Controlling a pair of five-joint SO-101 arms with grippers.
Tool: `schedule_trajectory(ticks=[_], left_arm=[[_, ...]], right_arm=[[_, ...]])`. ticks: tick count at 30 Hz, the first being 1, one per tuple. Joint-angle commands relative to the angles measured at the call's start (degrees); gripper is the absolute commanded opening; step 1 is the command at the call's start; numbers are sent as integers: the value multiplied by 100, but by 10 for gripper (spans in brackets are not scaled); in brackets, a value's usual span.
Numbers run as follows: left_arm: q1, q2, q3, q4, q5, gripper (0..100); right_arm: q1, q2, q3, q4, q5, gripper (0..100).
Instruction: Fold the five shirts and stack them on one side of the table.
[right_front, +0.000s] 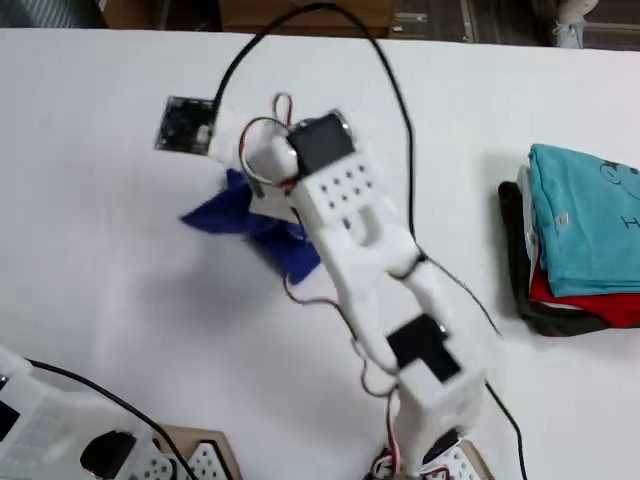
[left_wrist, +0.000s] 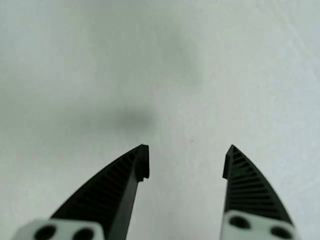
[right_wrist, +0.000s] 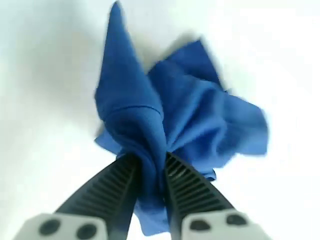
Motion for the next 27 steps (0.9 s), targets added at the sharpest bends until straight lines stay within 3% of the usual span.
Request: schedule_trajectory(ticks=[1,11,15,24,27], left_arm=[[70,-35,-31,-70,26,262],[70,-35,-48,-70,26,262],[149,-35,-31,-70,26,262],[246,-35,-13,-26,26,262],[255,-35,-13,-26,26,262]], right_arm=[[-13,-1024,-149,22,18,20],[-145,-2835,475,22,18,20],[-690,-3284,457,-13,18,20],[-980,-3978,448,-866,0,20],[-1253,-4171,457,-1226,-484,20]])
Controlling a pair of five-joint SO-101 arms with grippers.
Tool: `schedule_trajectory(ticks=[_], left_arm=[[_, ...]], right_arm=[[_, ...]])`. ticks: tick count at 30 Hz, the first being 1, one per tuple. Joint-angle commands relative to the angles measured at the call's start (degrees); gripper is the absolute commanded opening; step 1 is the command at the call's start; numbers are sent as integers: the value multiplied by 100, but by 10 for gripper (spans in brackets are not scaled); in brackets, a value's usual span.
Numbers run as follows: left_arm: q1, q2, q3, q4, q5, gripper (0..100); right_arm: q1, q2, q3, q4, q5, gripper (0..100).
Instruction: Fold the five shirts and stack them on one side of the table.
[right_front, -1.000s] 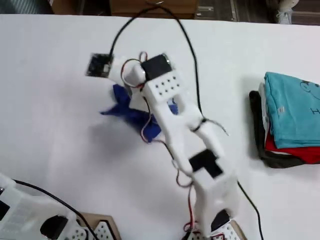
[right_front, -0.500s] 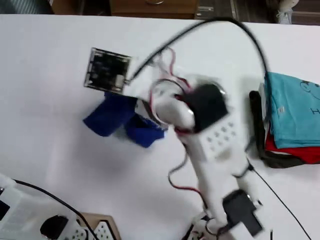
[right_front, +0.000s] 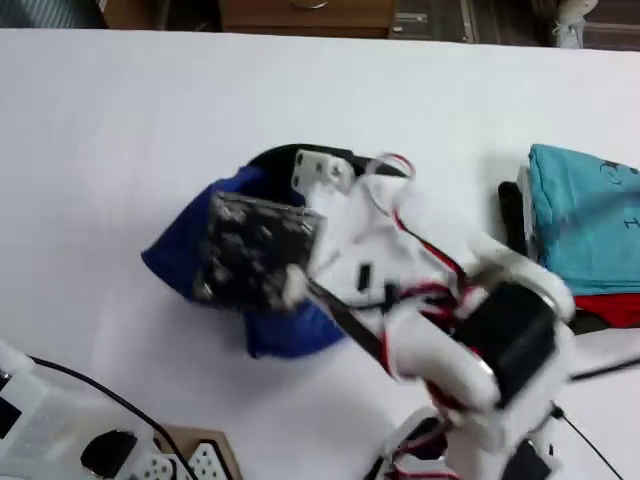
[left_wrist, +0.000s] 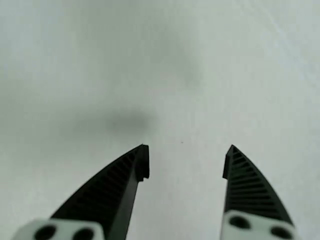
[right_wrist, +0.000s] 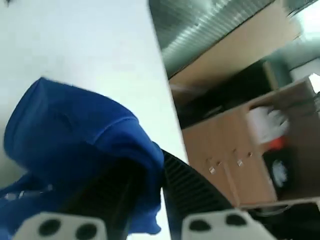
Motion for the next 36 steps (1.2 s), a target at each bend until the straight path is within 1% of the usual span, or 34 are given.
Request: schedule_trajectory(ticks=[1,3,6,9,12,16,20,22,24,29,32,33,34,36], left_arm=[[88,-35,-13,-26,26,262],[88,-35,-13,-26,26,262],[88,-35,-13,-26,26,262],[88,-35,-13,-26,26,262],[88,-35,-13,-26,26,262],[97,-35,-13,-26,26,262],[88,-35,-13,-26,26,262],[88,-35,-13,-26,26,262],[88,-35,-13,-26,26,262],[167,-35,-4,-18,26,262],[176,-35,-4,-18,26,262],[176,-35,-4,-18,26,262],[176,-35,-4,-18,26,262],[176,-35,-4,-18,26,262]], right_arm=[[-145,-312,26,-409,-545,20],[57,-233,88,-374,-607,20],[840,-13,563,-330,-475,20],[1604,259,1398,-374,-264,20],[2220,681,2435,-602,88,20],[3055,1385,3508,-1675,325,20],[3776,2114,3763,-2835,325,20],[3978,2422,3640,-3160,325,20],[4048,2695,3429,-3275,325,20],[4048,3231,2936,-3240,325,20],[4022,3248,2804,-3020,325,24],[4022,3222,2716,-2853,325,43],[4022,3213,2602,-2659,325,84],[4040,3196,2382,-2325,325,190]])
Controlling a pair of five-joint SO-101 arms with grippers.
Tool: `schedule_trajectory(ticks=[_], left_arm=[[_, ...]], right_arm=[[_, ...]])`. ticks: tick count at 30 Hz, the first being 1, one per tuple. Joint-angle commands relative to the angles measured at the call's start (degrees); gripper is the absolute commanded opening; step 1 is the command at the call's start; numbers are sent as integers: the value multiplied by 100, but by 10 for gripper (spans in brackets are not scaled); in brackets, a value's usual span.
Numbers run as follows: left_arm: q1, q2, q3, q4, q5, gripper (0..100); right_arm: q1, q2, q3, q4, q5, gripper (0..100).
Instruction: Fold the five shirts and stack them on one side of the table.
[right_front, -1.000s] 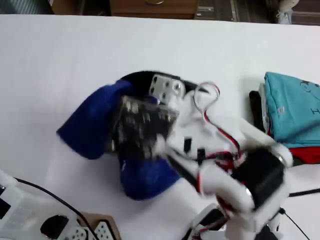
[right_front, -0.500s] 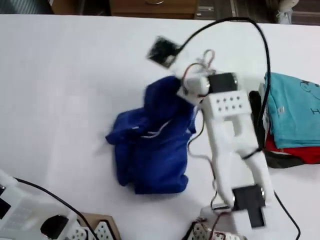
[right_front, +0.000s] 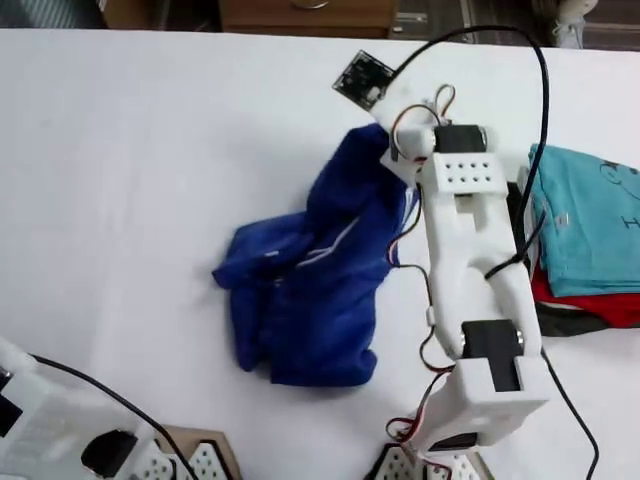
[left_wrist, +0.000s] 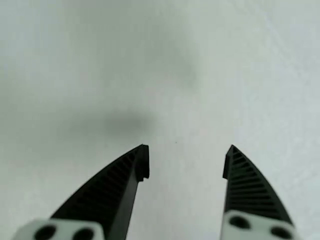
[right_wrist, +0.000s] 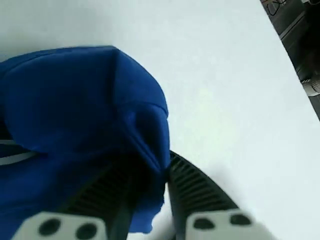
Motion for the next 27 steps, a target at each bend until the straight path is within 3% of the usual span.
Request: schedule_trajectory(ticks=[1,3,7,13,18,22,27], left_arm=[[79,-35,-22,-18,26,262],[167,-35,-22,-18,26,262],[325,-35,-22,-18,35,262],[448,-35,-22,-18,62,262],[615,-35,-22,18,62,262],[730,-35,-31,62,62,262],[870,-35,-31,53,62,262]], right_arm=[[40,-84,-598,479,35,235],[40,-84,-826,743,62,263],[-127,-92,-1459,1429,62,221],[-1059,-66,-2092,3521,35,176],[-1587,-92,-1530,3556,-501,170],[-1921,-338,-932,3574,-484,170],[-2580,-1560,932,3495,-492,170]])
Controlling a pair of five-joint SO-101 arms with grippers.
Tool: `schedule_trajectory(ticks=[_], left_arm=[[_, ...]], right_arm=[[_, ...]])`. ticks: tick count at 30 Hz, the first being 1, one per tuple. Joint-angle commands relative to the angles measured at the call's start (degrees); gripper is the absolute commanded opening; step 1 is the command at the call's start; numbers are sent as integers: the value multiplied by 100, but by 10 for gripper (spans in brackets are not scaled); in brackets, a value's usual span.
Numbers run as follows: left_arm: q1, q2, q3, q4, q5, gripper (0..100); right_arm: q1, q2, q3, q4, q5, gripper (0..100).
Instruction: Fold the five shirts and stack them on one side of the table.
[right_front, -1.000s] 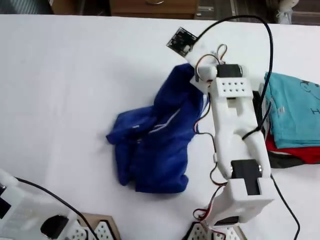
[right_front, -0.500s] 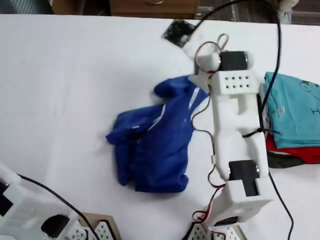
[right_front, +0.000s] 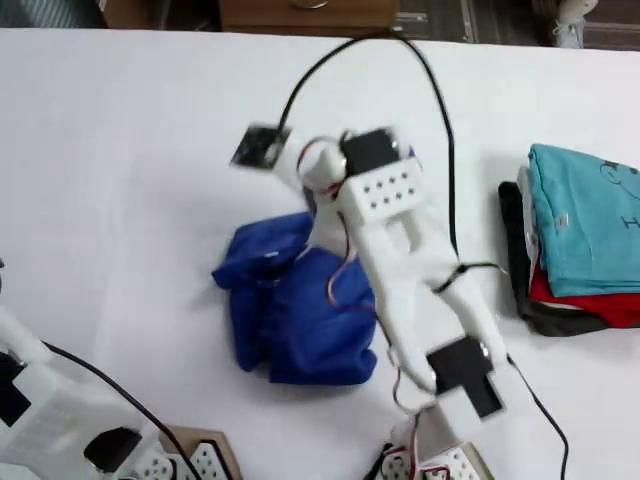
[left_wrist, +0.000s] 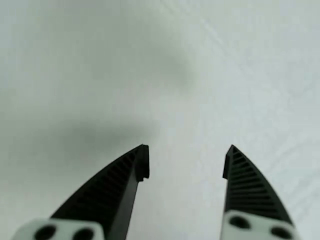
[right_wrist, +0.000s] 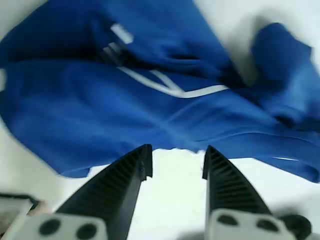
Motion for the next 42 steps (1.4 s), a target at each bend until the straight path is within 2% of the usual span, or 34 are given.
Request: schedule_trajectory(ticks=[1,5,9,13,18,25,29,36,39,42], left_arm=[[158,-35,-31,44,62,262],[246,-35,-31,18,62,262],[255,-35,-31,9,62,262],[255,-26,-22,26,62,262],[255,-26,-22,26,62,262],[255,-35,338,-193,62,262],[255,-35,620,-431,62,262],[255,-70,620,-431,70,262],[255,-70,620,-404,70,262],[255,-53,655,-404,70,262]], right_arm=[[-470,-1174,1468,-171,-70,170],[-585,-1947,3270,-1015,-88,170],[-593,-1903,4211,-1464,-70,171],[-708,-1622,4413,-1525,-53,190],[-1323,-1648,4387,-1156,-35,302],[-2079,-2273,4431,-541,-35,287],[-2264,-2273,4879,-681,9,287],[-2220,-1780,5705,-2026,70,287],[-1824,-1156,5653,-2712,70,284],[-1376,-664,5081,-2695,79,176]])
